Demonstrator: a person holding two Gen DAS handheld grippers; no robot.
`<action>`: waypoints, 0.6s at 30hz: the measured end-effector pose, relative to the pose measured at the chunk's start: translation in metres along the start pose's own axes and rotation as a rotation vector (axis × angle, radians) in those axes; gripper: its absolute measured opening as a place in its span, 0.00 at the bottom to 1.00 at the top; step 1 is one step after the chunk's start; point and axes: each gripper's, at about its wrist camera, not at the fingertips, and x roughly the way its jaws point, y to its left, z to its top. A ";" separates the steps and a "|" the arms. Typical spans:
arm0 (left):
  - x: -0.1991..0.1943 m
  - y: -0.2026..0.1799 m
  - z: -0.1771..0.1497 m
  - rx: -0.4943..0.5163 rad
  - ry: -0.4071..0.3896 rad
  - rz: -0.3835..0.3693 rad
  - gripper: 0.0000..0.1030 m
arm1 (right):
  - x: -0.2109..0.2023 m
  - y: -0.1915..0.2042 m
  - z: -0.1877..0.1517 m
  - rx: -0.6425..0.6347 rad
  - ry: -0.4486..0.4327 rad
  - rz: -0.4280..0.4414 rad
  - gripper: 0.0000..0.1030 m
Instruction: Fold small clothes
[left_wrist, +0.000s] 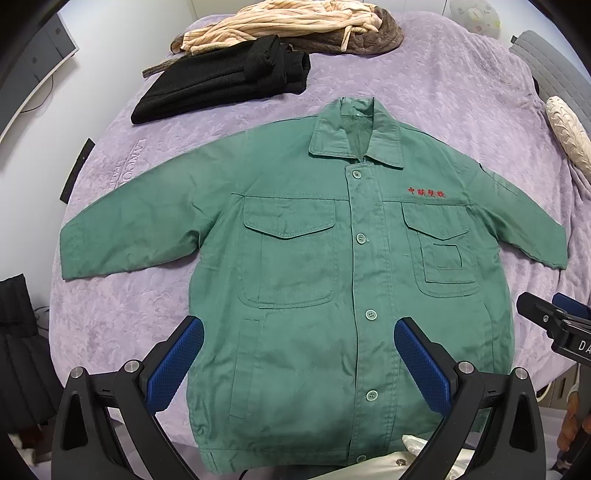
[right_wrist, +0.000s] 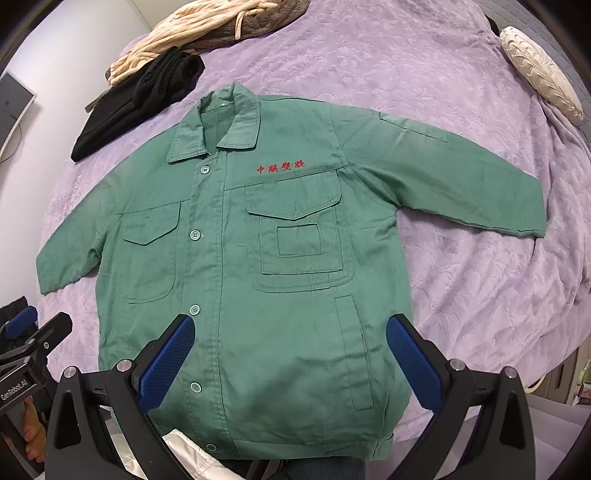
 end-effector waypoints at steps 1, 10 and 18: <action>0.000 0.000 0.000 0.000 0.000 0.000 1.00 | 0.000 0.000 0.000 0.000 0.001 0.000 1.00; -0.001 -0.001 -0.002 -0.003 0.004 -0.009 1.00 | 0.000 -0.001 0.000 -0.001 0.002 0.000 1.00; -0.002 0.000 -0.003 -0.004 0.005 -0.013 1.00 | 0.000 -0.001 -0.003 -0.002 0.000 -0.002 1.00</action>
